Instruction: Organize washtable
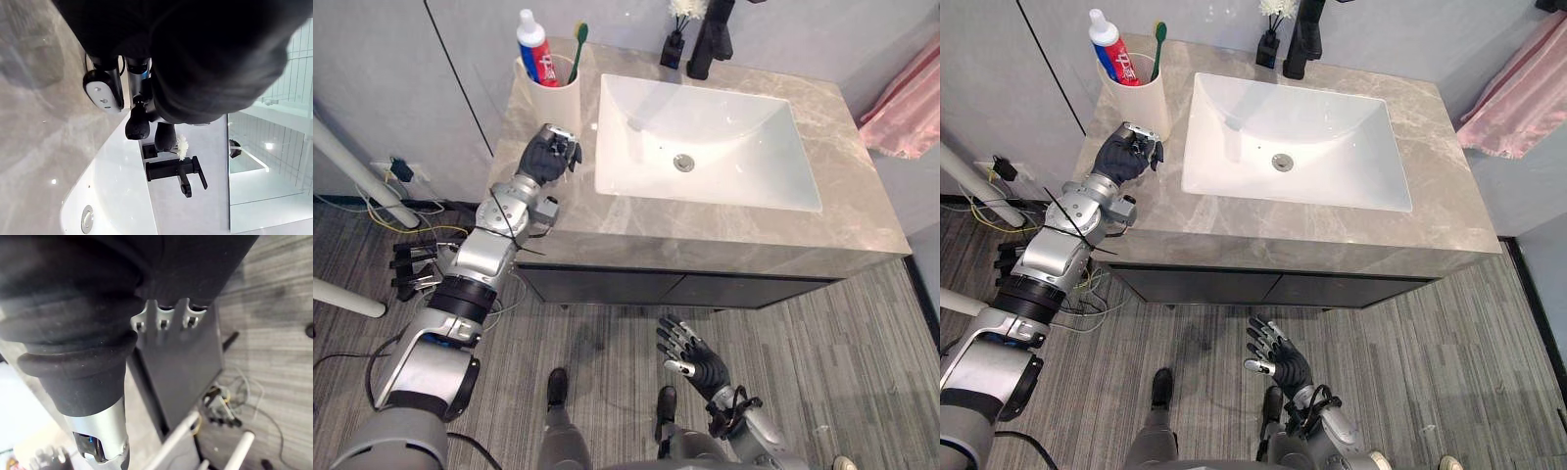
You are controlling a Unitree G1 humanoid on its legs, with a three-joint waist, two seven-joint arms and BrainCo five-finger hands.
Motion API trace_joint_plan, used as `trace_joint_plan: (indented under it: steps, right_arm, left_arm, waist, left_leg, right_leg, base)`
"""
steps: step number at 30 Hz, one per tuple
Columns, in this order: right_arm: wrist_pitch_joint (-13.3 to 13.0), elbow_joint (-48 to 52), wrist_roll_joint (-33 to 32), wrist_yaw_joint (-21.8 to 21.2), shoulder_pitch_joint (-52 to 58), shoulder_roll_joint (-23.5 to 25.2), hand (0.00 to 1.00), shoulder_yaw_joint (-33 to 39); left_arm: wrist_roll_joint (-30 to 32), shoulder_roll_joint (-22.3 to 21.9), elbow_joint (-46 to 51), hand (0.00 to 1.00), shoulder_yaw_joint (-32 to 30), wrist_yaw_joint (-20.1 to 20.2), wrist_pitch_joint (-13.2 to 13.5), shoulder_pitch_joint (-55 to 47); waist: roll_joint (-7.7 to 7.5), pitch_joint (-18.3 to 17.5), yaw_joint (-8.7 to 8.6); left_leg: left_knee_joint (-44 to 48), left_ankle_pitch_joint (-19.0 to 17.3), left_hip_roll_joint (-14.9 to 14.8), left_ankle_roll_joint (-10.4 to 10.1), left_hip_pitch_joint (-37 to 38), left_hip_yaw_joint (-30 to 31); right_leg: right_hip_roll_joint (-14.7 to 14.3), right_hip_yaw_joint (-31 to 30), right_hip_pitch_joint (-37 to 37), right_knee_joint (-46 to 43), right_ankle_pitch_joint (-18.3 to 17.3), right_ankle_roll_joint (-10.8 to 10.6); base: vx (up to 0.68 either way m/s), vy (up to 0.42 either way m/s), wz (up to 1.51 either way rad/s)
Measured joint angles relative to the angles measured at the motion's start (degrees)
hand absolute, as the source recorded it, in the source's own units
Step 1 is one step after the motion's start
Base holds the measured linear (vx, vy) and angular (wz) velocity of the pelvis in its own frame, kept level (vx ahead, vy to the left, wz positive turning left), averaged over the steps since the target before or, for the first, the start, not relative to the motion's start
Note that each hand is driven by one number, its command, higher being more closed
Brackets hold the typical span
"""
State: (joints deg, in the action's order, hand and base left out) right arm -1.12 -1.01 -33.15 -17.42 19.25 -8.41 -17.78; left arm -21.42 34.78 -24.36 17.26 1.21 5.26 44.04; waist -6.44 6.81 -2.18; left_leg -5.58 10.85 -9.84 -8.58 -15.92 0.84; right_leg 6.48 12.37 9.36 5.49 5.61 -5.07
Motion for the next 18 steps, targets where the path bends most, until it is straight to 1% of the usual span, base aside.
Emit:
trace_joint_plan:
  steps: [4, 5, 8, 14, 18]
  right_arm:
    - [0.0, 0.2, 0.0, 0.0, 0.5, 0.0, 0.00, 0.0]
    - [0.0, 0.3, 0.0, 0.0, 0.5, 0.0, 0.00, 0.0]
    - [0.0, 0.3, 0.0, 0.2, 0.7, 0.0, 0.00, 0.0]
    - [-0.1, 0.3, 0.0, 0.2, 1.0, 0.0, 0.00, 0.2]
    - [-0.2, 1.0, 0.0, 0.2, 1.2, 0.2, 0.00, 0.2]
  left_arm:
    - [0.0, 0.5, -2.9, 1.00, 0.1, 0.0, -0.1, 2.3]
    - [-0.2, 1.6, -3.8, 1.00, 0.1, 0.0, -0.3, 4.2]
    - [-0.2, 3.1, -4.4, 1.00, 0.2, 0.0, -0.3, 6.7]
    - [-0.3, 6.1, -4.5, 1.00, 0.2, 0.0, -0.3, 7.4]
    - [-0.3, 8.9, -6.0, 1.00, 1.4, 0.1, -0.3, 11.9]
  waist:
    - [0.00, 0.0, 0.00]
    - [0.00, 0.0, -0.06]
    - [0.02, 0.0, -0.07]
    - [-0.02, 0.1, -0.07]
    - [-0.73, 1.8, 0.19]
  left_leg:
    - [0.0, 0.2, 0.0, 0.2, -0.3, -0.2]
    - [0.0, 0.2, -0.1, 0.2, -0.6, -0.4]
    - [0.1, 0.1, -0.1, 0.2, -0.8, -0.6]
    - [0.0, 0.1, -0.2, 0.1, -2.0, -0.9]
    - [0.0, 0.1, -0.2, 0.1, -2.4, -0.8]
  right_leg:
    - [0.0, -0.1, 0.4, 0.0, 0.0, 0.0]
    - [0.0, -0.3, 0.9, 0.0, 0.2, -0.3]
    - [0.0, -0.4, 1.1, 0.0, 0.2, -0.3]
    - [0.0, -0.8, 2.6, 0.0, 0.1, 0.0]
    - [-0.1, -0.6, 2.9, 0.0, 0.1, -0.1]
  base:
    - [0.03, -0.012, -0.04]
    - [0.02, -0.010, -0.05]
    - [0.01, -0.004, -0.02]
    - [0.00, -0.003, -0.03]
    - [0.00, 0.000, 0.00]
